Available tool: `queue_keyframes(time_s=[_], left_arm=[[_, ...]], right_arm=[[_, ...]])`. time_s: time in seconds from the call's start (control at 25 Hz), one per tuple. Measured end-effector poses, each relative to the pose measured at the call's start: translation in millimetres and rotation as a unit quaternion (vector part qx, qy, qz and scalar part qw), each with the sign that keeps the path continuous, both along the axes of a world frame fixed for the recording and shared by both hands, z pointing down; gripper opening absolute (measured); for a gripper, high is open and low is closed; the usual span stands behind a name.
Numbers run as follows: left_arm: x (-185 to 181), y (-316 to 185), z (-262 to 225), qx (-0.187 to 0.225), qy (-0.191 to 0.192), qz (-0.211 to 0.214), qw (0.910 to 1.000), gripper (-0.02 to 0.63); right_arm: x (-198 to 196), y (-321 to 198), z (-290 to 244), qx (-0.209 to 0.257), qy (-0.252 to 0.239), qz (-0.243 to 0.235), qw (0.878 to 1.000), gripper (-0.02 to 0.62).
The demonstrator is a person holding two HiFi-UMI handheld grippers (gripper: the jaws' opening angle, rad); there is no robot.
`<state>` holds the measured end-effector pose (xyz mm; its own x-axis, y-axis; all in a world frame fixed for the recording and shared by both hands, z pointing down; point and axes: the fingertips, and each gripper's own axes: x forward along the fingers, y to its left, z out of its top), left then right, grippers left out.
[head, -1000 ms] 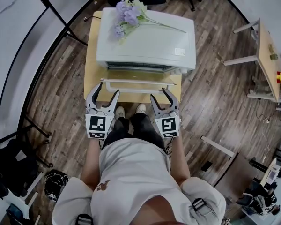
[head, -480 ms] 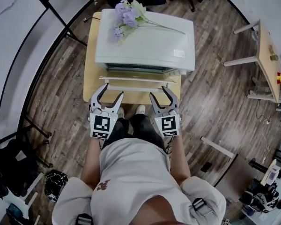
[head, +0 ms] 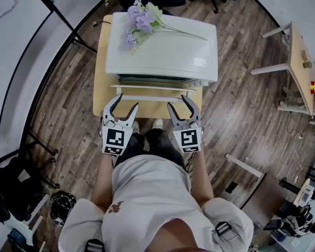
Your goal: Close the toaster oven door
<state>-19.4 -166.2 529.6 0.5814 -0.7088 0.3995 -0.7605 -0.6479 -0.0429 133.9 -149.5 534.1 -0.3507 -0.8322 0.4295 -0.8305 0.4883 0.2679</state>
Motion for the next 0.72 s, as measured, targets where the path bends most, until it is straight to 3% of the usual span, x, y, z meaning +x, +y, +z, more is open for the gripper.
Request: queue_keyframes(time_s=[0.72], left_arm=[[1.6, -17.7, -7.7, 0.007, 0.006, -0.01, 0.9999, 0.245]], right_arm=[[2.1, -16.9, -8.2, 0.008, -0.005, 0.0, 1.0, 0.219]])
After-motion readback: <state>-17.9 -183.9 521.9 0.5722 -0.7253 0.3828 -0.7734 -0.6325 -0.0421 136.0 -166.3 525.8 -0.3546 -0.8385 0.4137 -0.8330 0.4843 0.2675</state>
